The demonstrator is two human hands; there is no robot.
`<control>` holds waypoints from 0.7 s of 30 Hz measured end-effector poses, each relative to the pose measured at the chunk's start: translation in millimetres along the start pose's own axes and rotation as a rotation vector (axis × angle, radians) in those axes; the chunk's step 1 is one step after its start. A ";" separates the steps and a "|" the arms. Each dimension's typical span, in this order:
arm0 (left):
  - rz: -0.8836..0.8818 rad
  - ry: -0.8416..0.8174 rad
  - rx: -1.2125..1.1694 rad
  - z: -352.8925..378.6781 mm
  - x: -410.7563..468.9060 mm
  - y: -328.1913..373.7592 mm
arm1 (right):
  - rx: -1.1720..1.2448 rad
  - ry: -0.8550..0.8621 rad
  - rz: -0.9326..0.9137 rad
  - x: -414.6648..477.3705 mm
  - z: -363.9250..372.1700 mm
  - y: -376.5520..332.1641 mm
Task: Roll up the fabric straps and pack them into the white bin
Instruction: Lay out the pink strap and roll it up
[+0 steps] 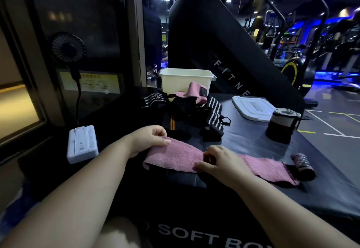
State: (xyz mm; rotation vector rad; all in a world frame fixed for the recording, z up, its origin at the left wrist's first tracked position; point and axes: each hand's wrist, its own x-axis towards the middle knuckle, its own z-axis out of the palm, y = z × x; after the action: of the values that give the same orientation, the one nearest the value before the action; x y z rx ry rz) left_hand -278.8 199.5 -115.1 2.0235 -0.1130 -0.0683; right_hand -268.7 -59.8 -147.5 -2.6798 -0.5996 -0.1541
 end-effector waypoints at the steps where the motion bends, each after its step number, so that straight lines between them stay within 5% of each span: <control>1: 0.011 0.012 -0.028 -1.4 0.2 0.6 | 0.000 -0.003 0.001 -0.9 0.4 0.0; 11: -0.243 0.168 0.698 1.3 -1.2 -1.7 | -0.067 -0.007 -0.040 -0.6 5.4 3.0; 15: -0.078 0.284 1.089 21.9 -4.8 9.8 | -0.101 -0.005 -0.068 0.4 6.3 2.7; 21: 0.107 0.198 0.770 90.5 -4.1 17.8 | -0.077 -0.021 -0.089 3.5 9.3 1.5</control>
State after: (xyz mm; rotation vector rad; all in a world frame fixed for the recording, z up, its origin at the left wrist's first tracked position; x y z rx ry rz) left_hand -292.7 111.4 -139.0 2.7715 -0.1347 0.2854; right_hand -264.6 -56.1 -155.9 -2.7334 -0.7334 -0.1774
